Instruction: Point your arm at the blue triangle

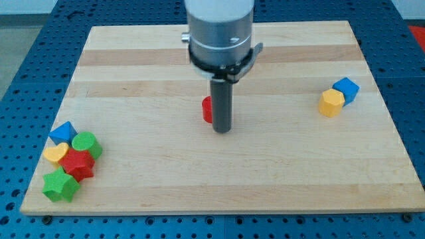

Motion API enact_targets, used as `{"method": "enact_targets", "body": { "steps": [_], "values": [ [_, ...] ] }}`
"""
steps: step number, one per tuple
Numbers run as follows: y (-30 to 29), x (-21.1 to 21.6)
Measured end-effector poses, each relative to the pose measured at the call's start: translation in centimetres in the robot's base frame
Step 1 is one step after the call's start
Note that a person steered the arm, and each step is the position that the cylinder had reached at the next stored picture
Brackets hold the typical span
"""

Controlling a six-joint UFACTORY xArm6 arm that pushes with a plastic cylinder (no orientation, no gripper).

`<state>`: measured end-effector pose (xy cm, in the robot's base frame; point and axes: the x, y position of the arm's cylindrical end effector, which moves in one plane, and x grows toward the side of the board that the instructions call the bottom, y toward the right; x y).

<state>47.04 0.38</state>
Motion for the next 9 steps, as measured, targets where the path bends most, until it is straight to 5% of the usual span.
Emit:
{"method": "enact_targets", "body": {
  "steps": [2,3,6,9],
  "values": [
    [-0.3,-4.3],
    [1.1,-2.5],
    [1.7,14.8],
    [-4.0,14.8]
  ]
}}
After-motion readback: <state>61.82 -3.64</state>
